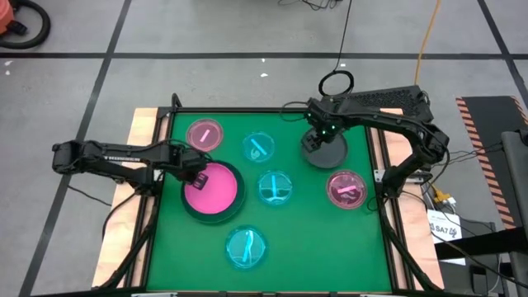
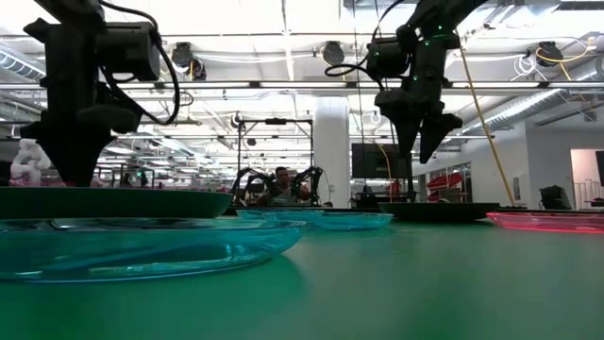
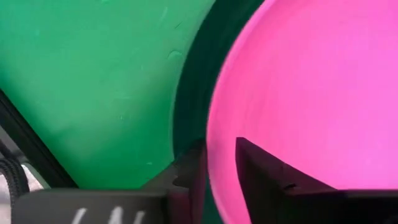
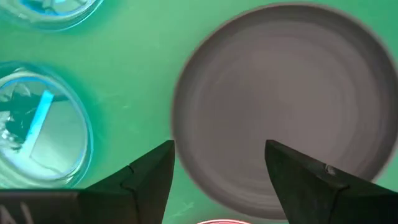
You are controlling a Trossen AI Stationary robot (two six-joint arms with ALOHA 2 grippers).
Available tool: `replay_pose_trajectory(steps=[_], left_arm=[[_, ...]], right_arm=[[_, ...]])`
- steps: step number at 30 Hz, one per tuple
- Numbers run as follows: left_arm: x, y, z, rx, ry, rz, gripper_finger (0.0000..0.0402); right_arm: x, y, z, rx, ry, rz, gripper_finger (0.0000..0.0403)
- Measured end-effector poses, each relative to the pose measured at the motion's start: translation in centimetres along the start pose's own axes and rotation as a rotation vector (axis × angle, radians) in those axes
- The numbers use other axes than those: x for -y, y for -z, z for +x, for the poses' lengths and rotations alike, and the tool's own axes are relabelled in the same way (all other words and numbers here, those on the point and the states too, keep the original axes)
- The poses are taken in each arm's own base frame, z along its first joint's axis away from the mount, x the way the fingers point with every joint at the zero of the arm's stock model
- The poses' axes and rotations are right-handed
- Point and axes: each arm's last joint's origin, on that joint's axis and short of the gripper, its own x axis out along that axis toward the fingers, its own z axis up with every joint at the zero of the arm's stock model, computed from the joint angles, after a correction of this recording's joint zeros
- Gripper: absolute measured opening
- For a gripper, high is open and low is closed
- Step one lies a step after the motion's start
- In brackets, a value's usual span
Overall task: Stack plastic plates
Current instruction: Stack the pink plate on top of the green plate, then stack the black plate on top of the pink plate
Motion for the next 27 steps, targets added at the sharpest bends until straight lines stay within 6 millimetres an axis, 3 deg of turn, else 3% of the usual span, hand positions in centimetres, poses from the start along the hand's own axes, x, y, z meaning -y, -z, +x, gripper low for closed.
replay_pose_trajectory(steps=[6,17,27], left_arm=[[0.2,-0.1,0.2,-0.009,0.003,-0.008,0.0133],[0.3,0.0,0.2,-0.061,0.043,-0.061,0.0192],[0.4,0.1,0.1,-0.085,0.067,-0.066,0.0198]], right_arm=[[2.3,-0.4,0.5,-0.015,0.022,0.053,0.0242],[6.6,0.4,2.7,-0.107,0.072,0.154,0.0243],[9.8,-0.1,2.8,-0.077,0.082,0.240,0.0243]])
